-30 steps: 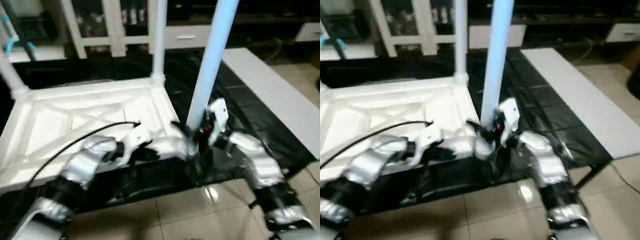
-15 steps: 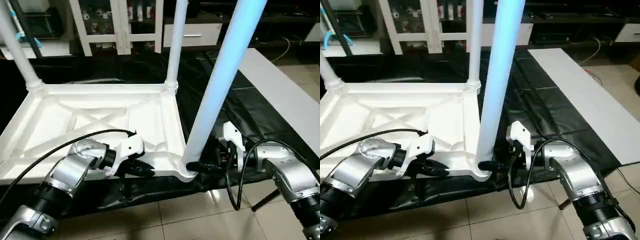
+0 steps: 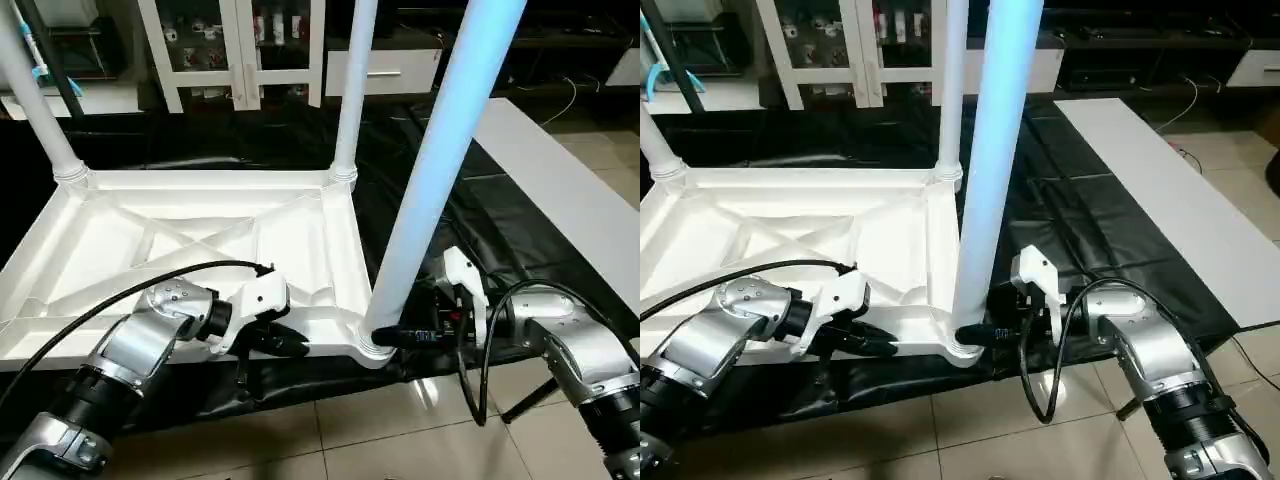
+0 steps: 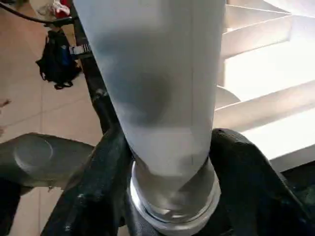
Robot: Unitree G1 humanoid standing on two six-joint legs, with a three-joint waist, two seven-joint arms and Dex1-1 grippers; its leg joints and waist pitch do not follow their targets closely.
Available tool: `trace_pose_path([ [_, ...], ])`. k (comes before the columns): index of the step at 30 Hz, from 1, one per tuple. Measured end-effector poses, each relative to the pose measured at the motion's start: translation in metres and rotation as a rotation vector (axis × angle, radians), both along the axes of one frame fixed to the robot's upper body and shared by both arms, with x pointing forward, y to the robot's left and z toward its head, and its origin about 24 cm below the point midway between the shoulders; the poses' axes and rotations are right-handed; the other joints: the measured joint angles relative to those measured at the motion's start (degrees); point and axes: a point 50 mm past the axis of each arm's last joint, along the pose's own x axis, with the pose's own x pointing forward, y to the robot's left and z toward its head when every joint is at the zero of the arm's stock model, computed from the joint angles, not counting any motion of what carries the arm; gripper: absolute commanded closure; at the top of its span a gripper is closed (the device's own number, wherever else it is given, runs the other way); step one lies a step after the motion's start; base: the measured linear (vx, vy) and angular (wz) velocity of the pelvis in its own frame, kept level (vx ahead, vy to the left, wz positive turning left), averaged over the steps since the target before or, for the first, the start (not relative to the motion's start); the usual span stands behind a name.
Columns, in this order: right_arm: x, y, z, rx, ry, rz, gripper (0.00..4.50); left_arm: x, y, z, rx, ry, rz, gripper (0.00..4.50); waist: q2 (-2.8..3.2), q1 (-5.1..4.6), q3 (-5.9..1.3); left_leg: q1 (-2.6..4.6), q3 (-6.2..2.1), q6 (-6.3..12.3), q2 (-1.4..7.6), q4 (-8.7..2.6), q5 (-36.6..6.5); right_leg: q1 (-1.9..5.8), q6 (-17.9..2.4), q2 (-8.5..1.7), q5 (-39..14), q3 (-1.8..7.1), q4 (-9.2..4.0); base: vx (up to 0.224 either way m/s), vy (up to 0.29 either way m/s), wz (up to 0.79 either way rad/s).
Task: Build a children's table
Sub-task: Rotate leg to tighten
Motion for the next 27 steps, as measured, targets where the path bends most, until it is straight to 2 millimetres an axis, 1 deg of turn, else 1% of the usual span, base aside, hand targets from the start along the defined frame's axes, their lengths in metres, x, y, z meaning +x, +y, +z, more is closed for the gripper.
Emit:
trace_pose_path([
  [1, 0.000, 0.000, 0.000, 0.001, 0.002, 0.000, 2.28, 0.000, 0.000, 0.000, 0.000, -0.001, -0.001, 4.50, 0.00, 0.01, 0.00, 0.00, 0.00, 0.00, 0.00, 0.00, 0.00, 0.00, 0.00, 0.00, 0.00, 0.00, 0.01, 0.000, 0.000, 0.00],
  [3, 0.000, 0.000, 0.000, 0.004, 0.005, -0.002, 2.49, 0.000, 0.000, 0.000, 0.000, -0.001, -0.001, 4.50, 0.00, 0.01, 0.00, 0.00, 0.00, 0.00, 0.00, 0.02, 0.00, 0.01, 0.00, 0.00, 0.00, 0.00, 0.01, 0.000, 0.000, 0.00],
  [7, 0.002, 0.002, -0.002, 0.029, 0.011, -0.022, 2.54, 0.000, 0.001, 0.001, 0.003, -0.004, 0.006, 4.50, -0.04, -0.18, -0.02, 0.03, 0.00, 0.00, 0.00, 0.07, 0.00, 0.03, -0.01, 0.00, 0.01, 0.01, 0.07, 0.000, 0.000, 0.00],
  [8, 0.004, 0.004, -0.004, 0.042, 0.010, -0.039, 2.54, 0.001, 0.003, 0.001, 0.007, -0.010, 0.015, 4.50, -0.07, -0.47, -0.04, 0.03, -0.03, 0.00, 0.01, 0.10, 0.00, 0.02, -0.02, 0.01, 0.01, 0.00, 0.12, 0.000, 0.000, 0.00],
  [9, 0.009, 0.008, -0.006, 0.049, 0.009, -0.077, 2.54, 0.003, 0.003, 0.000, 0.016, -0.023, 0.040, 4.50, -0.10, -1.05, -0.04, 0.05, -0.06, 0.00, 0.01, 0.12, 0.00, 0.03, -0.07, 0.02, 0.05, -0.02, 0.15, 0.000, 0.000, 0.00],
  [10, 0.013, 0.011, -0.008, 0.046, 0.005, -0.114, 2.55, 0.006, 0.004, 0.000, 0.024, -0.036, 0.062, 4.50, -0.12, -1.42, -0.03, 0.04, -0.08, -0.01, 0.00, 0.15, 0.01, 0.01, -0.08, 0.02, 0.06, -0.04, 0.18, 0.000, 0.000, 0.00],
  [11, 0.016, 0.013, -0.009, 0.042, -0.001, -0.149, 2.55, 0.009, 0.003, -0.001, 0.036, -0.051, 0.081, 4.50, -0.15, -1.63, -0.02, 0.06, -0.12, -0.05, 0.00, 0.16, 0.03, 0.02, -0.09, 0.02, 0.06, -0.04, 0.18, 0.000, 0.000, 0.00],
  [14, 0.033, 0.020, -0.014, 0.042, -0.010, -0.337, 2.57, 0.022, -0.004, -0.002, 0.049, -0.090, 0.189, 4.50, -0.42, -2.45, -0.08, 0.12, -0.26, -0.08, -0.10, 0.24, 0.04, 0.11, 0.12, 0.01, -0.06, -0.04, 0.17, 0.000, 0.000, 0.00],
  [15, 0.039, 0.023, -0.015, 0.033, -0.012, -0.409, 2.57, 0.027, -0.008, -0.003, 0.047, -0.104, 0.229, 4.50, -0.51, -2.74, -0.06, 0.11, -0.32, -0.09, -0.12, 0.27, 0.05, 0.11, 0.12, 0.01, -0.06, -0.06, 0.12, 0.000, 0.000, 0.00],
  [17, 0.053, 0.030, -0.019, 0.028, -0.017, -0.594, 2.58, 0.040, -0.020, -0.005, 0.043, -0.123, 0.341, 4.50, -0.62, -3.02, -0.11, 0.14, -0.45, -0.10, -0.19, 0.40, 0.06, 0.19, 0.11, 0.01, -0.05, -0.09, 0.07, 0.000, 0.000, 0.00],
  [19, 0.073, 0.045, -0.019, 0.028, -0.040, -0.857, 2.59, 0.057, -0.042, -0.007, 0.036, -0.156, 0.492, 4.50, -0.59, -3.17, -0.08, 0.05, -0.53, -0.10, -0.25, 0.59, 0.06, 0.05, 0.11, -0.03, -0.05, -0.10, -0.01, 0.000, 0.000, 0.00],
  [21, 0.086, 0.057, -0.018, 0.005, -0.075, -1.097, 2.59, 0.067, -0.065, -0.008, 0.035, -0.186, 0.592, 4.50, -0.39, -3.35, 0.09, -0.15, -0.59, -0.09, -0.31, 0.72, 0.06, -0.12, 0.12, -0.10, -0.06, -0.15, -0.26, -0.025, 0.009, -0.03],
  [22, 0.087, 0.057, -0.019, -0.002, -0.081, -1.139, 2.60, 0.068, -0.072, -0.009, 0.032, -0.188, 0.606, 4.50, -0.34, -3.36, 0.10, -0.15, -0.61, -0.08, -0.32, 0.67, 0.05, -0.06, 0.13, -0.10, -0.06, -0.20, -0.49, 0.000, 0.000, 0.00],
  [24, 0.089, 0.059, -0.020, -0.007, -0.101, -1.187, 2.60, 0.070, -0.079, -0.010, 0.030, -0.197, 0.623, 4.50, -0.26, -3.26, 0.06, -0.13, -0.58, -0.08, -0.31, 0.59, 0.05, 0.03, 0.12, -0.08, -0.05, -0.23, -0.63, 0.000, 0.000, 0.00],
  [27, 0.091, 0.063, -0.020, 0.029, -0.097, -1.210, 2.60, 0.073, -0.079, -0.009, 0.032, -0.213, 0.620, 4.50, -0.22, -2.98, 0.05, -0.17, -0.58, -0.07, -0.30, 0.48, 0.05, -0.01, 0.06, -0.04, 0.07, -0.25, -0.63, 0.000, 0.000, 0.00],
])
